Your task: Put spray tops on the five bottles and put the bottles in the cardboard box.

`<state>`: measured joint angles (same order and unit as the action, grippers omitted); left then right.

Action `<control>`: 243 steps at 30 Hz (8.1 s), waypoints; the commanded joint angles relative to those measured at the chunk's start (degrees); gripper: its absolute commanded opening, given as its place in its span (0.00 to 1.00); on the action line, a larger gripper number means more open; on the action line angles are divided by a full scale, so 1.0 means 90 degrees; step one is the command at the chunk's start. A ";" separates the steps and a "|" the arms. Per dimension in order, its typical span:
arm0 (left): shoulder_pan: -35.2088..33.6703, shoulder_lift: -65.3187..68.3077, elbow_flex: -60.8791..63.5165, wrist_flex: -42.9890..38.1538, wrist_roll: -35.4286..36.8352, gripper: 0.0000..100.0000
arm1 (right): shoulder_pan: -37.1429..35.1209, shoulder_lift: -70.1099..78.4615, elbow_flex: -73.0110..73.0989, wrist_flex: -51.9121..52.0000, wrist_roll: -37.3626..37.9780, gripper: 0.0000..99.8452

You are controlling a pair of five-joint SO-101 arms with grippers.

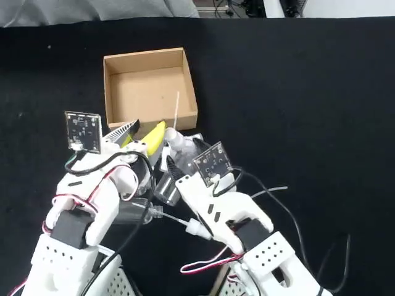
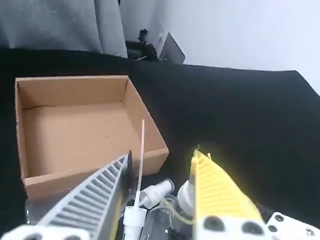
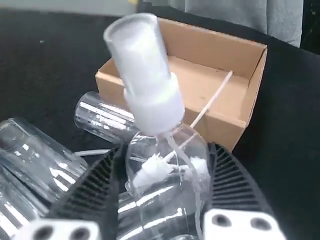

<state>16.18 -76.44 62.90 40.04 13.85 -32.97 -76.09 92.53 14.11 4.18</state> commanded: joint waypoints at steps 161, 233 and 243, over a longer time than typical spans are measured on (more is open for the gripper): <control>-0.3492 -0.2559 0.2349 0.0361 -0.2344 0.03 | 0.1074 -0.3502 -0.0444 0.2598 -0.0352 0.16; -0.4244 -0.2559 0.3414 -0.0537 -0.2354 0.03 | 0.0410 0.6442 -0.8425 0.1328 -0.0488 0.16; -0.4283 -0.2559 0.3414 -0.0537 -0.2354 0.03 | 0.0274 0.7956 -0.9636 0.1328 -0.0498 0.16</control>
<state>-21.89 -98.95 94.37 36.35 -7.43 -28.48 -5.23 11.47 28.09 0.13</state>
